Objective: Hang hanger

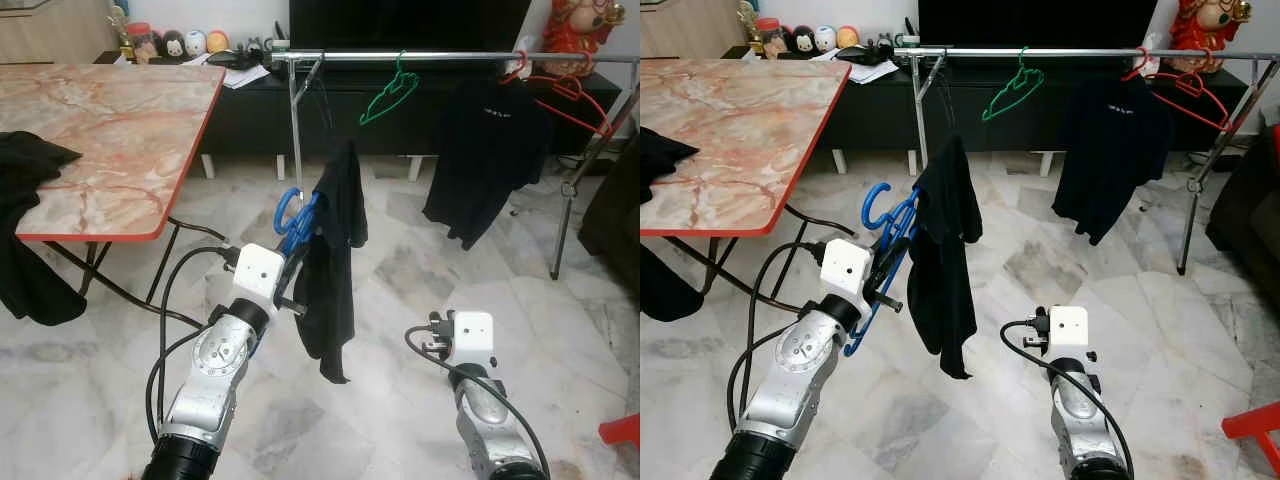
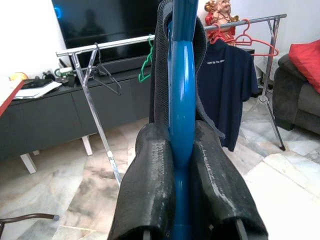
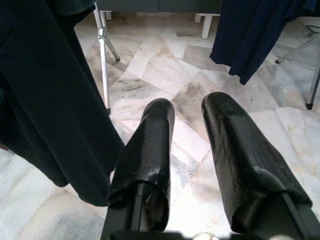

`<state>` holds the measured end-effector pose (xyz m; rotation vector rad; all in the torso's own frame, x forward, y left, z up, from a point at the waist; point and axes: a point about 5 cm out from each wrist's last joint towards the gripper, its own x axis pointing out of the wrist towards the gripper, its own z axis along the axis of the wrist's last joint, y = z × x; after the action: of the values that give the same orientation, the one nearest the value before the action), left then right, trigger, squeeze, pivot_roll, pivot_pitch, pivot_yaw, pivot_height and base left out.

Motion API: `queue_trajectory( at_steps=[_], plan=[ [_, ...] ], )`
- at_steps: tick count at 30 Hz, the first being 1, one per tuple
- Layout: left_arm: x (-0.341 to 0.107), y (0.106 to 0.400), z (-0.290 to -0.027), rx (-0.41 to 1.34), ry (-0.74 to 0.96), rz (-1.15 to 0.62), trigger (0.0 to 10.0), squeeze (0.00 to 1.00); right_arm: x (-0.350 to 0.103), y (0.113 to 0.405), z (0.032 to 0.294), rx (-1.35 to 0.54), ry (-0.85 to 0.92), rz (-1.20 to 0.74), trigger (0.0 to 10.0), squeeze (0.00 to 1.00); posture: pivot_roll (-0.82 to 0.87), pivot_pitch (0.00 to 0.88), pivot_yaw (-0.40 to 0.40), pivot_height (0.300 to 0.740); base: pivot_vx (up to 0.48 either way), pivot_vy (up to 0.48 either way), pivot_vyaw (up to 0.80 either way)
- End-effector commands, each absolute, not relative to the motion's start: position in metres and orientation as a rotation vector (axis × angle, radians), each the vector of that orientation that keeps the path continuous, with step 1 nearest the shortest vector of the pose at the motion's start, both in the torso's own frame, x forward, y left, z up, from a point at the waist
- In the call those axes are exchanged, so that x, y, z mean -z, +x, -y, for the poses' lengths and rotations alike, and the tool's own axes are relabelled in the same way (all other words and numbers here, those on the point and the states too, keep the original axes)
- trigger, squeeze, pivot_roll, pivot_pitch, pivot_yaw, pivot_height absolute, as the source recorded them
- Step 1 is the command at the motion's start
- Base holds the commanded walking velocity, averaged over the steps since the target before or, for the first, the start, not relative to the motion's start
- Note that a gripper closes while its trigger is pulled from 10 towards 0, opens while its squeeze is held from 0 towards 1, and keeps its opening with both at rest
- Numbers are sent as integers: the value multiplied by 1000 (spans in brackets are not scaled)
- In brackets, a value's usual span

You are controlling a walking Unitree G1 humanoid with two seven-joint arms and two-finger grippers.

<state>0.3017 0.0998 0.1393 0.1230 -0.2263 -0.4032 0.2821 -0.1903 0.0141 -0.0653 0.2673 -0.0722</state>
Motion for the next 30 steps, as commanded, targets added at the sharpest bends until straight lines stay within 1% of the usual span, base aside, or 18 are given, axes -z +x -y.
queue_trajectory(
  at_steps=[1,9,12,17,22,23,24,25,26,30],
  plan=[
    [-159,304,-96,415,113,307,10000,0,-18,286,189,74,-60,-251,10000,1000,17,0,-12,740,0,0,0],
    [-159,304,-96,417,112,306,10000,0,-25,289,184,29,-55,-201,10000,1000,18,0,-13,740,0,0,0],
    [-158,304,-94,434,111,297,10000,0,-41,296,174,-46,-54,-101,10000,1000,18,0,-14,740,0,0,0],
    [-153,301,-84,509,107,268,10000,0,-63,304,160,-132,-36,16,10000,1000,16,0,-14,740,0,0,0],
    [-148,296,-71,608,124,243,10000,0,-70,307,149,-193,-76,48,10000,1000,18,0,-16,740,0,0,0],
    [-148,295,-70,614,124,241,10000,0,-70,307,149,-192,-74,50,10000,816,18,0,-16,740,0,0,0],
    [-148,294,-68,639,129,237,10000,0,-71,307,147,-198,-77,53,10000,816,16,0,-14,740,0,0,0],
    [-147,293,-64,664,136,233,10000,0,-71,307,146,-209,-80,54,10000,98,16,0,-14,740,0,0,0],
    [-147,291,-61,693,142,228,10000,0,-71,307,144,-223,-87,56,10000,0,16,0,-14,740,0,0,0],
    [-146,285,-51,765,152,223,10000,0,-76,307,139,-257,-89,81,10000,0,17,0,-17,740,0,0,0]
  ],
)
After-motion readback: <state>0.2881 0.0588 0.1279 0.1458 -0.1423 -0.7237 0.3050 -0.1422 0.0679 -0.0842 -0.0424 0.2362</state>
